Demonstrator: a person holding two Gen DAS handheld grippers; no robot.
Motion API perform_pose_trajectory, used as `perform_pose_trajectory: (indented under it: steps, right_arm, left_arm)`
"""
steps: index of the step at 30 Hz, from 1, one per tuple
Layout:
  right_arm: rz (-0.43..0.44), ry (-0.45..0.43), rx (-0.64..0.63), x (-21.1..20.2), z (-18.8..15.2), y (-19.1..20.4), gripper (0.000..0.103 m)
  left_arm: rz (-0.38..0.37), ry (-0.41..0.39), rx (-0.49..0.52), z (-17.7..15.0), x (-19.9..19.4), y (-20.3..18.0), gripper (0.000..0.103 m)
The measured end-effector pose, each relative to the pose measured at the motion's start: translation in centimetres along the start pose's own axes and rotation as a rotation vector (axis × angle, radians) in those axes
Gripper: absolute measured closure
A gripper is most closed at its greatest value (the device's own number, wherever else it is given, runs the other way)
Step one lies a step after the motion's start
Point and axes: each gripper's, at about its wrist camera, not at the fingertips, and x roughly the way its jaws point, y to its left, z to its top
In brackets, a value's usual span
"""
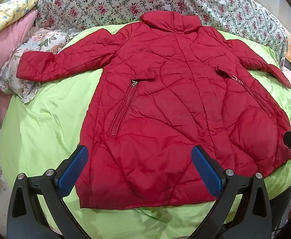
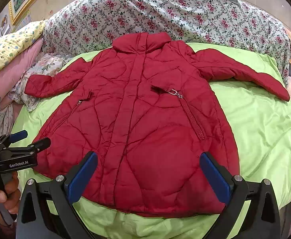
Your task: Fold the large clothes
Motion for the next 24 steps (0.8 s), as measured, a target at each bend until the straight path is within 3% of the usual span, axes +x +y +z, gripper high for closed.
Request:
perform_pose_trajectory:
  steps: [2,3,6,12,24]
  right_arm:
    - [0.002,0.001,0.0,0.0,0.0,0.0,0.0]
    - [0.002,0.002,0.0,0.1,0.1,0.0,0.0]
    - [0.002,0.003,0.003,0.1,0.0,-0.1,0.0]
    - [0.007,0.002,0.008,0.1,0.0,-0.2,0.0]
    - [0.025,-0.019,0.081,0.3,0.9,-2.8,0.0]
  left_arm:
    - [0.026,-0.005,0.017,0.0,0.1,-0.1,0.0]
    - [0.077,-0.02,0.049,0.2,0.0,-0.2,0.0]
    - [0.012,-0.009,0.007,0.1,0.2,-0.1,0.0]
    - [0.03,-0.013,0.025,0.2,0.2,-0.1,0.0]
    - [-0.011,-0.003,0.023,1.4,1.6,-0.2,0.0]
